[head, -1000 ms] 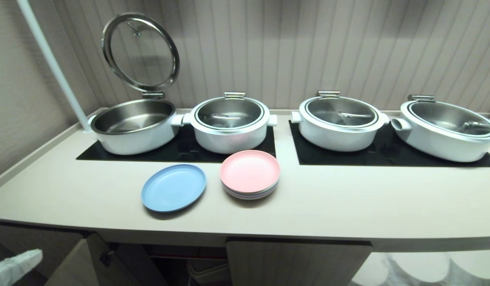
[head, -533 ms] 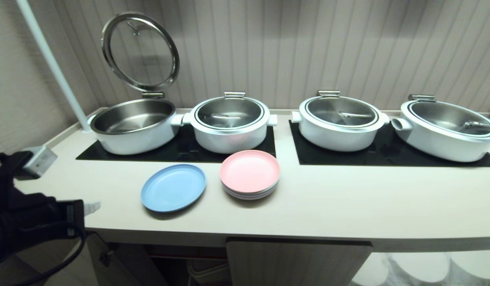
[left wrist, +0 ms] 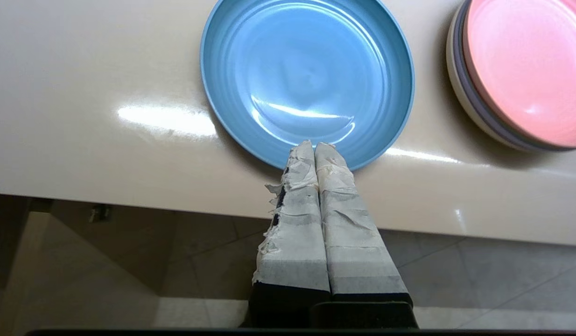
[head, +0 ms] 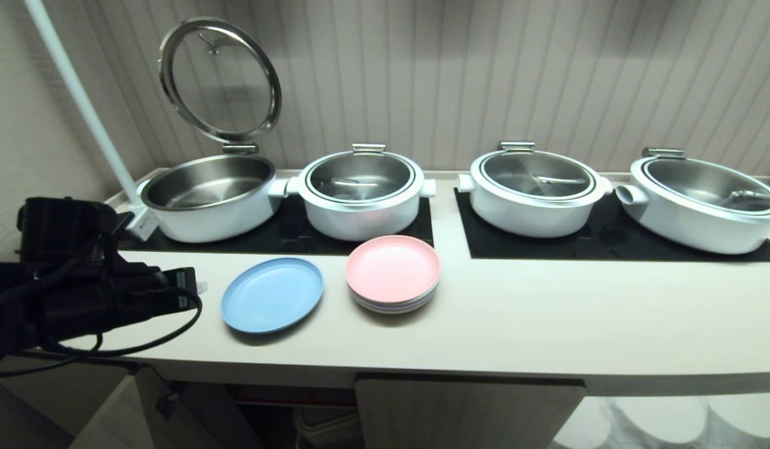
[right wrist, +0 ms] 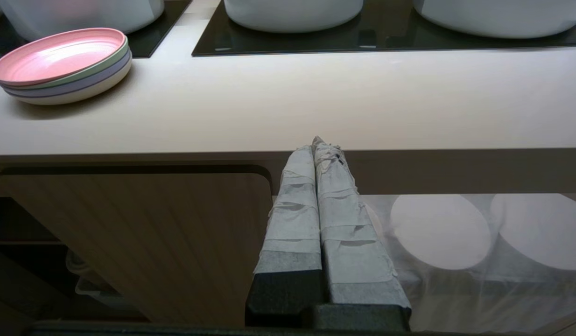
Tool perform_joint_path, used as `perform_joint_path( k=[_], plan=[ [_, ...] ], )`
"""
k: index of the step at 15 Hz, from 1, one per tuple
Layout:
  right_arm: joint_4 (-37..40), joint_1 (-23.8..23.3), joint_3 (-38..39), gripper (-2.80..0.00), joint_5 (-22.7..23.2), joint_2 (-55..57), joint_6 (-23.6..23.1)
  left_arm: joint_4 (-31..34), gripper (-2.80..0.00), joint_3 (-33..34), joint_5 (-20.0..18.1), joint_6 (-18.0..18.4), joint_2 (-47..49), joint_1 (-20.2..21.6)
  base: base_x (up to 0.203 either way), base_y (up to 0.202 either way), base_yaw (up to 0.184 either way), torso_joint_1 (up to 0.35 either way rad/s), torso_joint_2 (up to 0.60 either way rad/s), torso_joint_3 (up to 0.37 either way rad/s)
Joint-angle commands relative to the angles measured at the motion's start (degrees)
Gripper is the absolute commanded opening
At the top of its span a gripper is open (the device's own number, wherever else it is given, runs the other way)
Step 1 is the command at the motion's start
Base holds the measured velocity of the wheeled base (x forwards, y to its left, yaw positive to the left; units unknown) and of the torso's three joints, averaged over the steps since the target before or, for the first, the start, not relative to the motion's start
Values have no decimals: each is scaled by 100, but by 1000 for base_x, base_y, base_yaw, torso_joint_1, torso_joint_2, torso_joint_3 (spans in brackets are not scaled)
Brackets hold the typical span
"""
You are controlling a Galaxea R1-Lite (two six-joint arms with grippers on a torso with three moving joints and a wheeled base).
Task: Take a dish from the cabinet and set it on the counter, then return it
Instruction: Pick up the plate from the table
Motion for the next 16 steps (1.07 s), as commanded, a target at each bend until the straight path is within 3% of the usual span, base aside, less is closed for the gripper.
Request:
perform_joint_path(
  k=[1,7,10,13,14,16],
  plan=[
    [-1,-1,7,-280,0,0,3,15,-280,-298,13,-239,525,86,0,0,0,0,0,0],
    [-1,0,-1,-280,0,0,3,338,-280,-650,2,-242,837,213,0,0,0,0,0,0],
    [-1,-2,-1,-280,0,0,3,280,-280,-757,52,63,1166,222,0,0,0,0,0,0],
    [-1,-2,6,-280,0,0,3,268,-280,-981,35,76,1393,227,0,0,0,0,0,0],
    [-1,2,3,-280,0,0,3,266,0,-1028,7,87,1474,306,0,0,0,0,0,0],
    [-1,5,-2,-280,0,0,3,311,0,-1277,2,97,1653,392,0,0,0,0,0,0]
  ],
)
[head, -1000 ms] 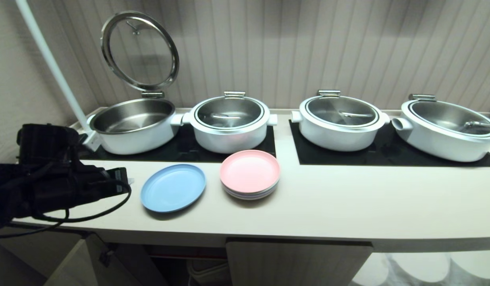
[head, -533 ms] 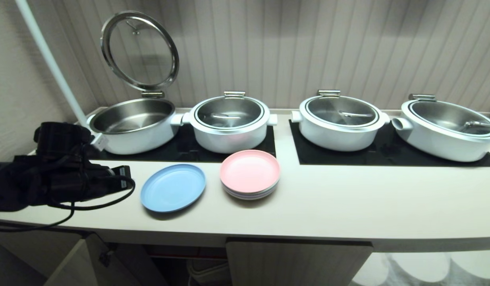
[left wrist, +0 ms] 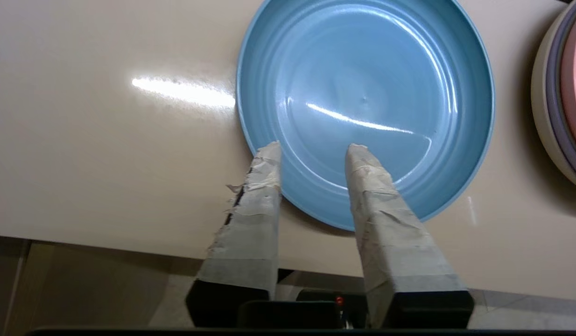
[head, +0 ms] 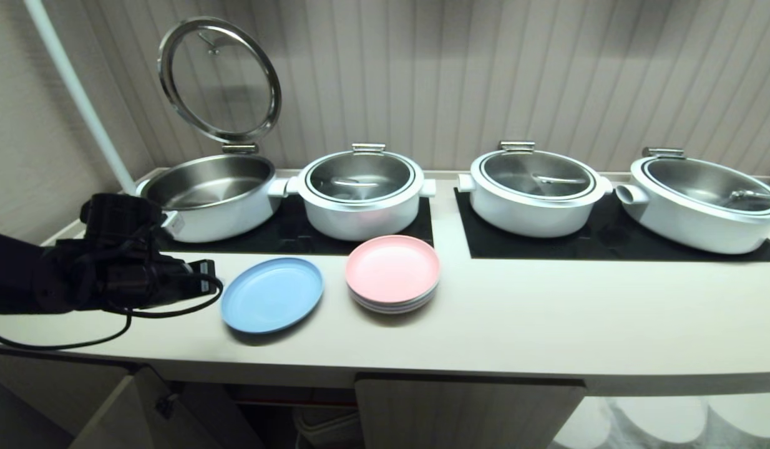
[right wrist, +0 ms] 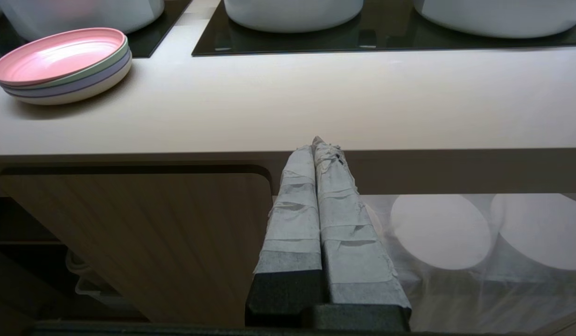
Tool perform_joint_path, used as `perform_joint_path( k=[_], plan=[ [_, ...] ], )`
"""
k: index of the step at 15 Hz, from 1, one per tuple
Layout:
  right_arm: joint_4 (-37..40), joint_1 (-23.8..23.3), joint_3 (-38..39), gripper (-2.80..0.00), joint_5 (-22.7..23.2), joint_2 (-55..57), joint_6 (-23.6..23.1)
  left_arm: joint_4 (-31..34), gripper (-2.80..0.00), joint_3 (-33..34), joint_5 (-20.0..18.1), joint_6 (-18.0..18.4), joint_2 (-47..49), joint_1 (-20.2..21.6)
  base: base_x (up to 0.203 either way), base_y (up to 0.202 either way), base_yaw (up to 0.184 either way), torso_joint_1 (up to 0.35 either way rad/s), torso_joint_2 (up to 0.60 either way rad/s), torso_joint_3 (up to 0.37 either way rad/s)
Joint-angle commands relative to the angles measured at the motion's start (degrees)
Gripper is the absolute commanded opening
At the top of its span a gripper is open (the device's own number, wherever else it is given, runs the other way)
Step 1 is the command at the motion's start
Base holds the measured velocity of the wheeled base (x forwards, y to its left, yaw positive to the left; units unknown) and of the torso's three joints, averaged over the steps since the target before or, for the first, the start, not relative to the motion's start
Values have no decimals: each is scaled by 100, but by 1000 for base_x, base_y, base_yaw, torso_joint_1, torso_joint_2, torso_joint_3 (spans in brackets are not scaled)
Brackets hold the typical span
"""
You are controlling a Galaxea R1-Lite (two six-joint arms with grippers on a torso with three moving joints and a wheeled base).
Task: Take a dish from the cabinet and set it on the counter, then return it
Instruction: Pick up the plate from the table
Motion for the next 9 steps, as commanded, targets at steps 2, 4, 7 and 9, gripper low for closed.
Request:
perform_joint_path(
  k=[2,4,7,9],
  plan=[
    [-1,4,-2,-280,0,0,1,48,0,-303,34,-12,352,254,0,0,0,0,0,0],
    [-1,9,3,-280,0,0,1,79,0,-305,-11,-18,418,426,0,0,0,0,0,0],
    [-1,9,7,-280,0,0,1,598,0,-444,-28,-14,564,470,0,0,0,0,0,0],
    [-1,0,-2,-280,0,0,1,983,0,-723,-65,-27,665,453,0,0,0,0,0,0]
  ],
)
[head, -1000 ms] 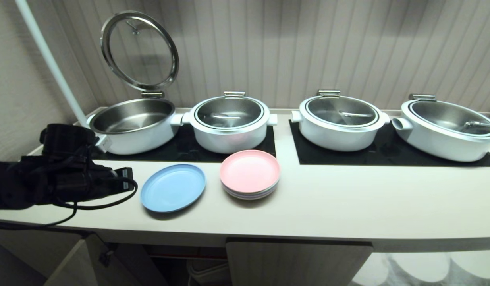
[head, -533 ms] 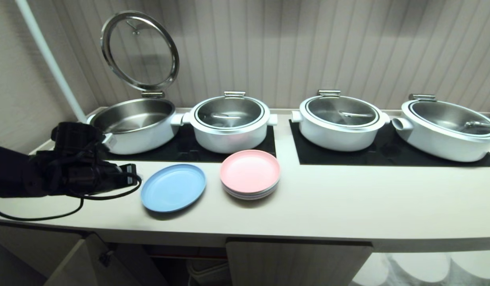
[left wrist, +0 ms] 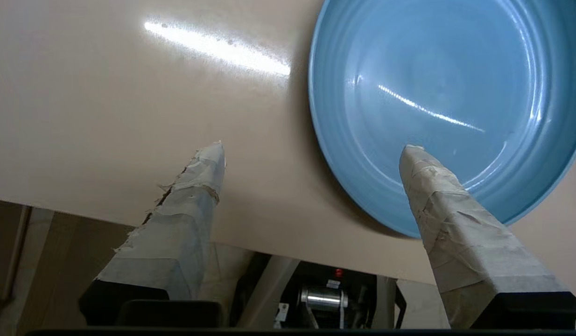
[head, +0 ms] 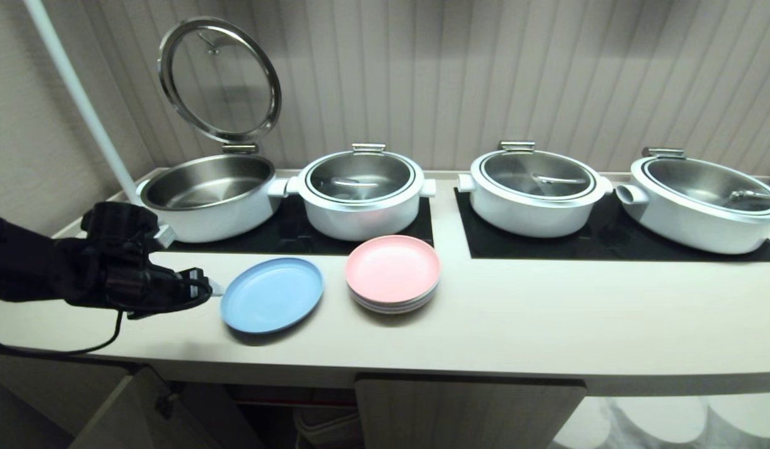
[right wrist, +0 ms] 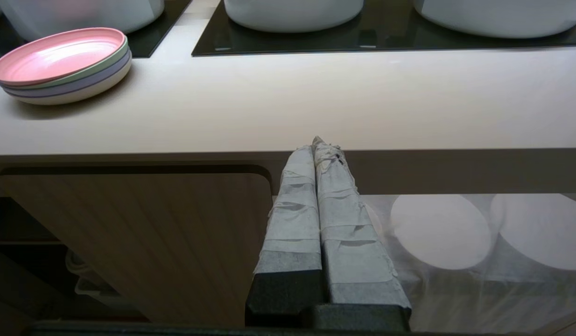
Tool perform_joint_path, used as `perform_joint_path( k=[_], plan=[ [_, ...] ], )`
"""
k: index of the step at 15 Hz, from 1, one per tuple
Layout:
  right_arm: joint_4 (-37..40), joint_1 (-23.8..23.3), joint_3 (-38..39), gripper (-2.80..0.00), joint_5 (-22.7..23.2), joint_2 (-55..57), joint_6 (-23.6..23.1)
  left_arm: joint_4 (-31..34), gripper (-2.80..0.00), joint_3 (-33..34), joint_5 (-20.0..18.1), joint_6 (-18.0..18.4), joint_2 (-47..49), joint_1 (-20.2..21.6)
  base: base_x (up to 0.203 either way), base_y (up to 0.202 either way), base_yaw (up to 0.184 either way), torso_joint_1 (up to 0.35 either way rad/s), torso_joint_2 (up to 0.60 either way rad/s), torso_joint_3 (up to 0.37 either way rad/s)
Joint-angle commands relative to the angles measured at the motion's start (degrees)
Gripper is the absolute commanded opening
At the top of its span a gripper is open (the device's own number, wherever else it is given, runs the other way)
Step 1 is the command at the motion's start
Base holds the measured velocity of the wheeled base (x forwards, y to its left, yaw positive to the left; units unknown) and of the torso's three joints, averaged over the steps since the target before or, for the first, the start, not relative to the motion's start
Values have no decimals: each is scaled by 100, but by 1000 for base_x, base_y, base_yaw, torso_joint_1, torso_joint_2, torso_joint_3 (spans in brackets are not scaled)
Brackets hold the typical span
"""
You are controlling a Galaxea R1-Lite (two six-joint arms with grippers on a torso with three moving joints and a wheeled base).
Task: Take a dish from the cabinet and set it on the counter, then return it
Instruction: Pick up the plate from the table
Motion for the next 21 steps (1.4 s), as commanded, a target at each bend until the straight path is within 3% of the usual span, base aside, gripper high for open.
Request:
perform_joint_path(
  k=[1,4,8,12,21],
  plan=[
    [-1,0,6,-280,0,0,1,249,0,-291,-15,-29,207,-44,0,0,0,0,0,0],
    [-1,6,-2,-280,0,0,1,429,0,-613,-3,-43,425,-201,0,0,0,0,0,0],
    [-1,1,-2,-280,0,0,1,1550,0,-1640,-11,-109,756,-316,0,0,0,0,0,0],
    [-1,0,5,-280,0,0,1,2191,0,-2356,-7,-280,1202,-392,0,0,0,0,0,0],
    [-1,7,-2,-280,0,0,1,2638,0,-3093,5,-497,2125,-401,0,0,0,0,0,0]
  ],
)
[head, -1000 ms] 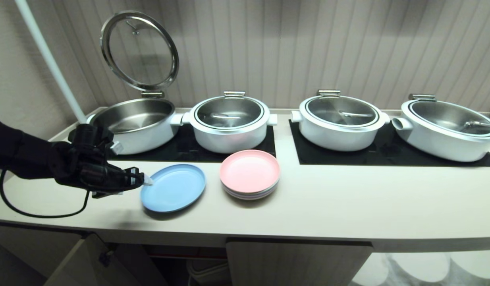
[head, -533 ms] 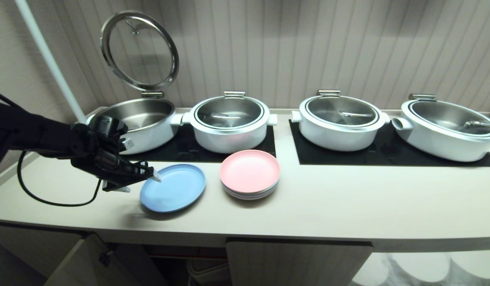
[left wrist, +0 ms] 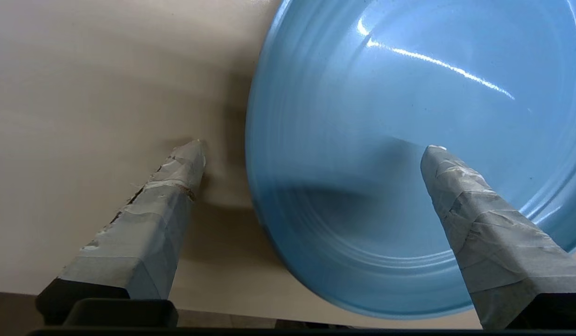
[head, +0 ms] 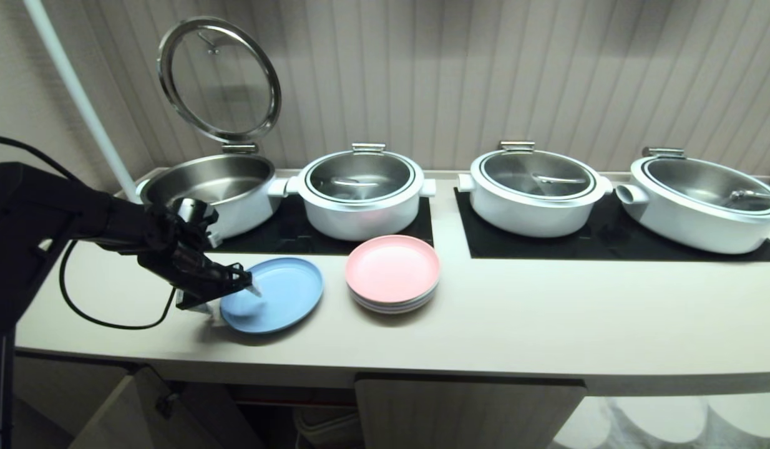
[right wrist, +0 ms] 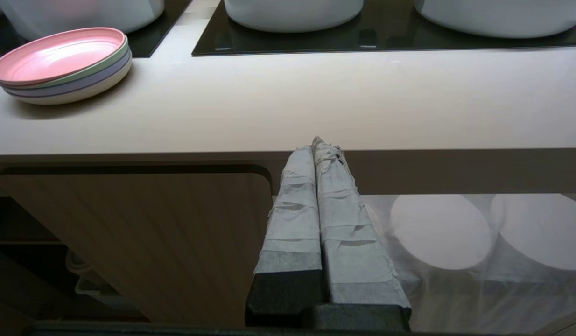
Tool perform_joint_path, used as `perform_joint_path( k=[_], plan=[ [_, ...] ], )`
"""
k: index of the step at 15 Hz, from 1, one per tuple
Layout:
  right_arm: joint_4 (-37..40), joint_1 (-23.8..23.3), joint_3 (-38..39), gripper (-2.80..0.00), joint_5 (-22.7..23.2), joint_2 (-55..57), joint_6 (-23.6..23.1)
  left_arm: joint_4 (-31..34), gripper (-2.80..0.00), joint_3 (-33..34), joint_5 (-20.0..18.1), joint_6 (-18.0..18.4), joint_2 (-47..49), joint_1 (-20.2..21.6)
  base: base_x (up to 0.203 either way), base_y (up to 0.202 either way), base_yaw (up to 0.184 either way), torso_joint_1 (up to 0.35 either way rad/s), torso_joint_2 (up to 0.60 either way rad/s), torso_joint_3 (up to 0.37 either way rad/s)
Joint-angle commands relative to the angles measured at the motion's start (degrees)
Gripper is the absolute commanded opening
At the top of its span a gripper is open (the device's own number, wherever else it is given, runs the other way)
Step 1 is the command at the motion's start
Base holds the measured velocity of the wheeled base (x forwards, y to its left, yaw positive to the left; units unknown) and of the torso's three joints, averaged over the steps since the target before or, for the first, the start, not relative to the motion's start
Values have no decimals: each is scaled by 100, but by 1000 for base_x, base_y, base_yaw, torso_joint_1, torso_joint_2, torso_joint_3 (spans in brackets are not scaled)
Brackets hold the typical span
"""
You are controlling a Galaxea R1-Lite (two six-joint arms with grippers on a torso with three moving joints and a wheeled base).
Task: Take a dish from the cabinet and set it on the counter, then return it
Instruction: Pick up the plate from the table
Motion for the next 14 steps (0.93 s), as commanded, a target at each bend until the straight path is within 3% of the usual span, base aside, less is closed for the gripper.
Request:
perform_joint_path(
  k=[1,14],
  plan=[
    [-1,2,3,-280,0,0,1,76,0,-277,0,-91,364,2,0,0,0,0,0,0],
    [-1,-1,-2,-280,0,0,1,305,0,-988,45,-87,715,81,0,0,0,0,0,0]
  ],
)
